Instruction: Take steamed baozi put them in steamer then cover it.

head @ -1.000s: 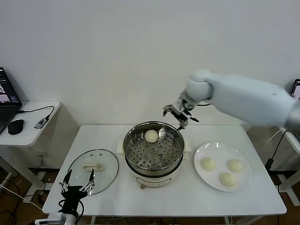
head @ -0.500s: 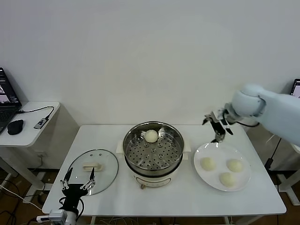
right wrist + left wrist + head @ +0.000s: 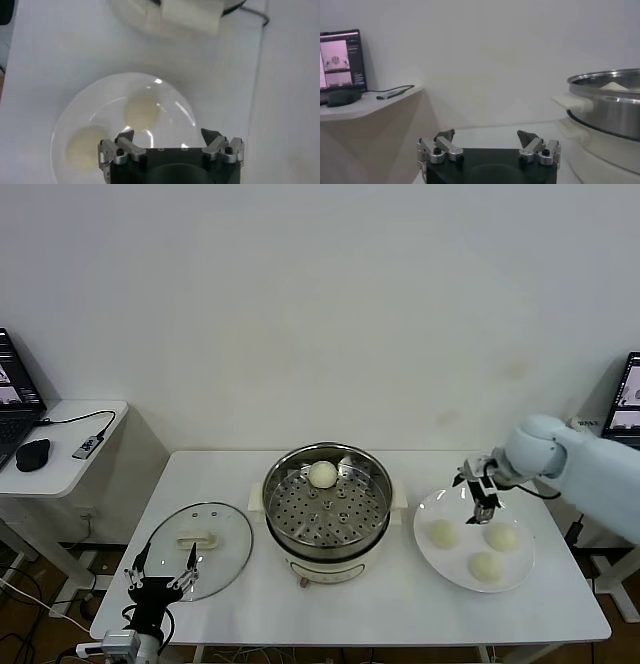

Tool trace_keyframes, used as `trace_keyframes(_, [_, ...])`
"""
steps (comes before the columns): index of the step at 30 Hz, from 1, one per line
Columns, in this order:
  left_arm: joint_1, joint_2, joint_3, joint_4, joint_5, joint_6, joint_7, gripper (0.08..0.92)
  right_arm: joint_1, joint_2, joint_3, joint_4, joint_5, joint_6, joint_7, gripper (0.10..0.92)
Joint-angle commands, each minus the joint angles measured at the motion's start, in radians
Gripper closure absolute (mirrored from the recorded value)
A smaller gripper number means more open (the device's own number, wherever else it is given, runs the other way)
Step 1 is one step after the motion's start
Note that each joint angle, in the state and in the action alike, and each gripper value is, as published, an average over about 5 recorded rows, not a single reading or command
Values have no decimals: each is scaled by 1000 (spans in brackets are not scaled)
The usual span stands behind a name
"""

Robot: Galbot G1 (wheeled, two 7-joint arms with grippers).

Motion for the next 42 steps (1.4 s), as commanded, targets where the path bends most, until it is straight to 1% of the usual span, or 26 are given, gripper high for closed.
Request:
trace_keyframes(1, [-1,1,-1,3,1,1,0,177,-138,41,75,-48,-39,-4,2,203])
trace_keyframes(9, [0,-4,0,7,5,-1,0,177,-191,97,96,-93,-70,-9,17,203])
trace_keyframes(16, [-5,-7,4,11,8,-2,1,177,-210,128,114,-134,-87,-10,47,203])
trace_keyframes(25, [-10,-6,5,15,8,-3,1,177,-209,151,122,-175,-101,-18,48,208])
trace_keyframes(29, [-10,-6,6,16,8,-3,1,177,-218,160,131,-187,-105,-19,47,239])
trace_keyframes(36, [-9,-7,7,16,8,-4,1,177,-232,167,146,-193,-115,-27,45,331])
trace_keyframes(42, [-5,-11,7,10,8,-4,0,177,-229,158,151,-188,-120,-26,35,390])
